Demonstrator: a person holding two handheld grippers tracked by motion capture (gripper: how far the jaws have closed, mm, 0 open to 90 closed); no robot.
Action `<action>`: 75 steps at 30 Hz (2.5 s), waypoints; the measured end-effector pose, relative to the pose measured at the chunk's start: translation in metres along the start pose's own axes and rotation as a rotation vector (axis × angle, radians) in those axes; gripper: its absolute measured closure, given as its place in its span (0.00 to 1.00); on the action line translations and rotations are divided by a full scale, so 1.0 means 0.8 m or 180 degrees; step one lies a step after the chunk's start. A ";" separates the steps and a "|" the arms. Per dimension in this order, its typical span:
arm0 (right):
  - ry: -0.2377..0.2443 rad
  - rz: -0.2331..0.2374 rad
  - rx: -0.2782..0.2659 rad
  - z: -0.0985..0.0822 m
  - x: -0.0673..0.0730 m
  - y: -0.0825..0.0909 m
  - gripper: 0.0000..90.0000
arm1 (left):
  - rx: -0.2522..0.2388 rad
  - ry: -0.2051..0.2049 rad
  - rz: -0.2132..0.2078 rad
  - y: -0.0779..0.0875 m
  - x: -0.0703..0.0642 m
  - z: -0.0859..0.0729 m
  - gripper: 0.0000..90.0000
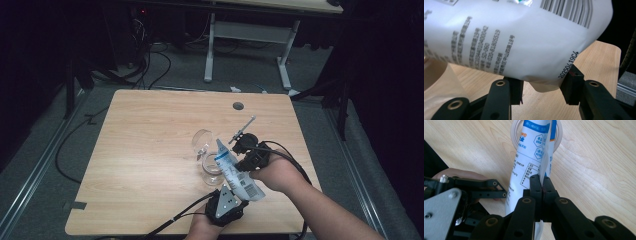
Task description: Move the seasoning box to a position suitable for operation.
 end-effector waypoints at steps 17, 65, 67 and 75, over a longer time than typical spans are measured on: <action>-0.0091 -0.0013 -0.0086 0.012 -0.005 -0.003 0.99 | -0.0015 0.0223 -0.0047 -0.002 0.011 0.011 0.67; 0.0045 -0.0043 -0.0028 0.027 -0.005 -0.004 1.00 | -0.0045 0.0212 -0.0023 -0.003 0.014 0.019 0.66; 0.0051 -0.0045 -0.0019 0.027 -0.005 -0.004 1.00 | -0.0047 0.0210 -0.0027 -0.003 0.013 0.019 0.66; 0.0065 -0.0019 -0.0025 0.027 -0.006 -0.003 1.00 | -0.0054 0.0194 -0.0024 -0.003 0.012 0.019 0.66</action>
Point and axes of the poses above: each handheld gripper's, and its own axes: y roughly backward along the jaws, z roughly out of its top, x roughly to its left, the point moved 1 cm from there along -y, roughly forward along the jaws, and after that the axes turned 2 degrees about -y, right-handed, at the moved point
